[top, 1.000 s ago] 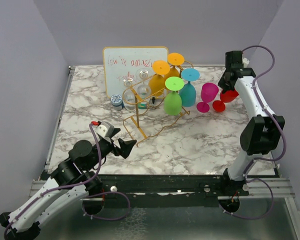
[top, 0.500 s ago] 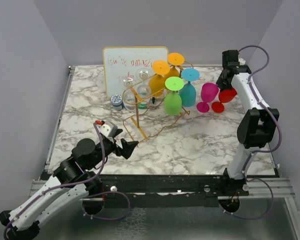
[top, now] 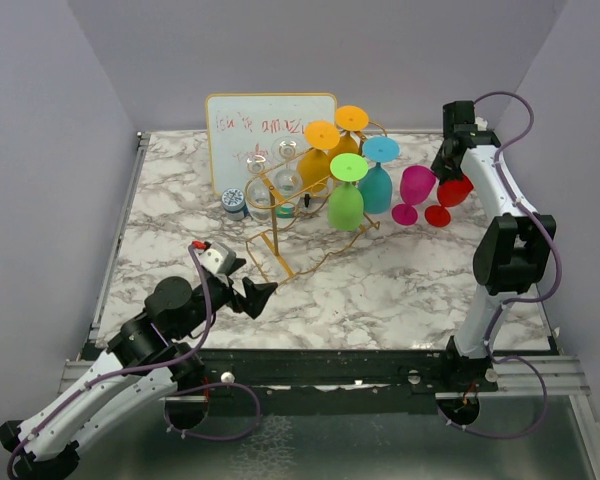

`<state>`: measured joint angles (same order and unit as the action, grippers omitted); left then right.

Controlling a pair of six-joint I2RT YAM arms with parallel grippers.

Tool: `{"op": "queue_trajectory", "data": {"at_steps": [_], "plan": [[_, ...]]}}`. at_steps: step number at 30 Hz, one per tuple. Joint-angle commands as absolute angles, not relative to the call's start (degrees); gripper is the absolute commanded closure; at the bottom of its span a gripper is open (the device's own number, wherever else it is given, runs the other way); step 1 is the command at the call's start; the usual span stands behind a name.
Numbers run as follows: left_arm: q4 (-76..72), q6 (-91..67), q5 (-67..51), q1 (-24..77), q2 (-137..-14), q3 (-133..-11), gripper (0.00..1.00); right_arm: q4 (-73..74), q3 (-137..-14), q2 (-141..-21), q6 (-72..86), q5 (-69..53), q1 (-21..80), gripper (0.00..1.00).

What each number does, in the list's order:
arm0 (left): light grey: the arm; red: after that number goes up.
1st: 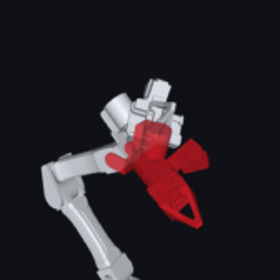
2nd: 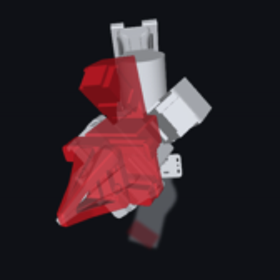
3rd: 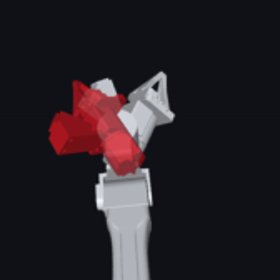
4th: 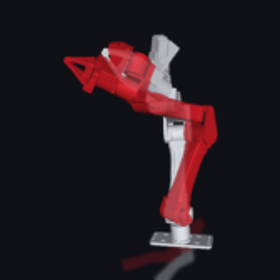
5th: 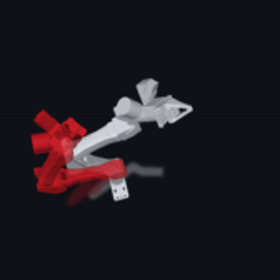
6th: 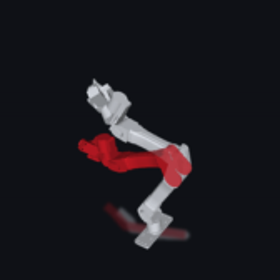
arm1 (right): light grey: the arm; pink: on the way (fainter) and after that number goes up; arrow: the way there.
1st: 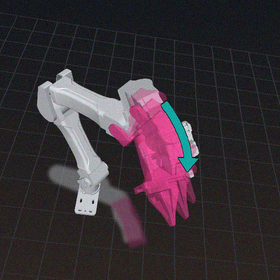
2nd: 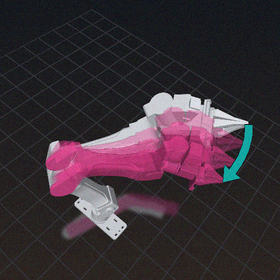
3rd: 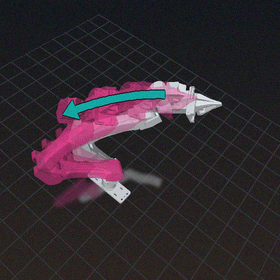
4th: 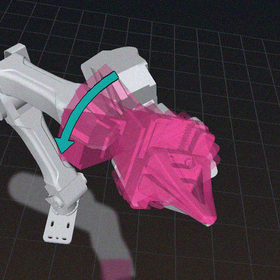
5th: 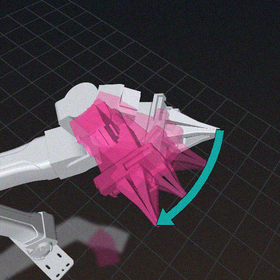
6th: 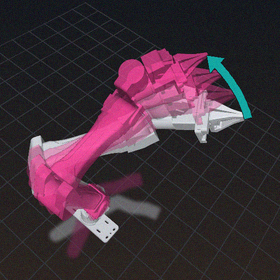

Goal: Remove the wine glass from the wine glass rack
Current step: Place the wine glass at the center of the board, then pick up the wine glass from the wine rack.

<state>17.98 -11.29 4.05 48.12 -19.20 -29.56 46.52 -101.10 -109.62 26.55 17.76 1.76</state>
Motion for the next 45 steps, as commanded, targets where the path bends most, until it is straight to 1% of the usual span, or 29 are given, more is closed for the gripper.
{"op": "queue_trajectory", "data": {"at_steps": [1,5,10,21,27,28,30,33,35,40,43,45], "plan": [[16.88,-10.72,2.6,48.0,-19.39,-29.04,0.01,48.19,-102.15,-111.03,25.15,16.34,1.49,0.87],[16.74,-10.66,2.3,47.99,-19.75,-29.09,0.01,48.85,-103.41,-110.91,24.56,16.37,1.49,0.82],[16.7,-10.68,2.03,47.99,-20.12,-29.05,0.01,49.72,-105.91,-110.97,23.75,15.66,1.49,0.79],[16.34,-10.72,1.01,48.03,-20.82,-28.99,0.01,52.83,-111.15,-110.18,21.71,15.29,1.49,0.78],[16.26,-10.63,0.66,48.01,-21.07,-29.03,0.01,54.18,-113.58,-106.66,21.31,12.88,1.49,0.78],[16.22,-10.63,0.66,47.99,-21.13,-29.06,0.01,54.15,-113.67,-105.64,21.28,12.35,1.49,0.76],[16.17,-10.55,0.47,48.03,-21.18,-29.06,0.01,53.5,-113.12,-103.05,21.3,11.27,1.49,0.7],[16.13,-10.56,0.22,48.0,-21.21,-29.05,0.01,51.89,-110.39,-98.36,21.77,8.11,1.49,0.66],[16.1,-10.55,0.16,47.99,-21.32,-29.0,0.01,49.48,-106.58,-94.53,21.8,3.82,1.49,0.65],[16.08,-10.81,0.32,48.03,-21.85,-28.94,0.01,43.06,-94.35,-83.39,25.2,-7.03,1.49,0.64],[16.01,-10.9,0.26,47.99,-22.48,-28.92,0.01,39.41,-85.72,-76.23,28.74,-14.34,1.49,0.61],[15.93,-10.98,0.15,48.0,-22.81,-28.92,0.01,34.33,-78.66,-70.56,32.75,-20.46,1.49,0.6]]}}
